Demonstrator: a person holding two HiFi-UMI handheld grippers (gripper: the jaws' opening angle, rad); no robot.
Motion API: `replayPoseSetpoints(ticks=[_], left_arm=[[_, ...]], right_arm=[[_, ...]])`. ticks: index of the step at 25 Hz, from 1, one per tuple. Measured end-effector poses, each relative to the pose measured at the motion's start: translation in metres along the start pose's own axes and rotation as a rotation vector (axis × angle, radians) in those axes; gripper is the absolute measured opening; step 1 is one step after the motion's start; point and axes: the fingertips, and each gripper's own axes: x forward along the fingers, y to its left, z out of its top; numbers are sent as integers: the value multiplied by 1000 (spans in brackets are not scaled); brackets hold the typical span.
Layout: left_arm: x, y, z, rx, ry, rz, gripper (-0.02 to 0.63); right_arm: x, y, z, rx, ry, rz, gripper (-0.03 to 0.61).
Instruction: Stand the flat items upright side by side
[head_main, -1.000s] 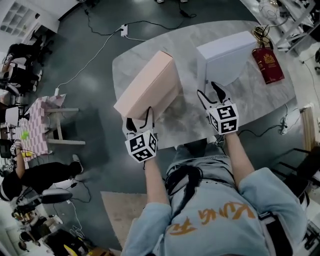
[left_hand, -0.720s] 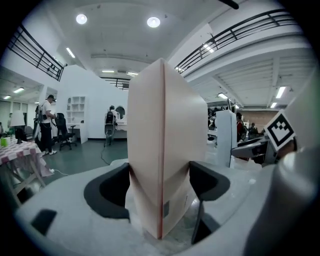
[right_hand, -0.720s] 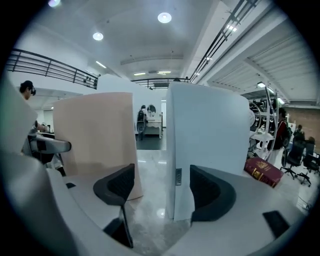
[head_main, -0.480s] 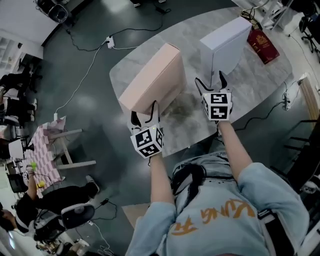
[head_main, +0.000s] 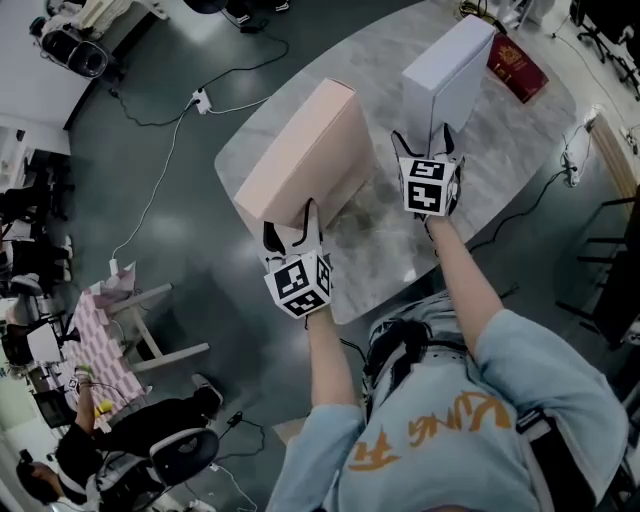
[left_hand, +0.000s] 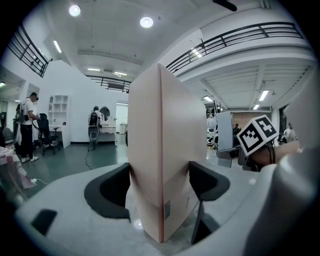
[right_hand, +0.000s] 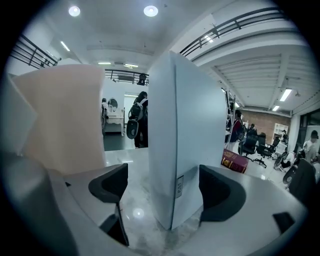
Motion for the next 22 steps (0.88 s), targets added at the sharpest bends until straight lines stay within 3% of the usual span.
replayPoseSetpoints(ticks=[11, 22], left_arm=[[14, 1, 6, 26, -30, -36, 383], [23, -5, 8, 42, -46, -50, 383]], right_arm=[[28, -19, -7, 31, 104, -195, 451], [31, -24, -7, 19, 97, -196, 439]])
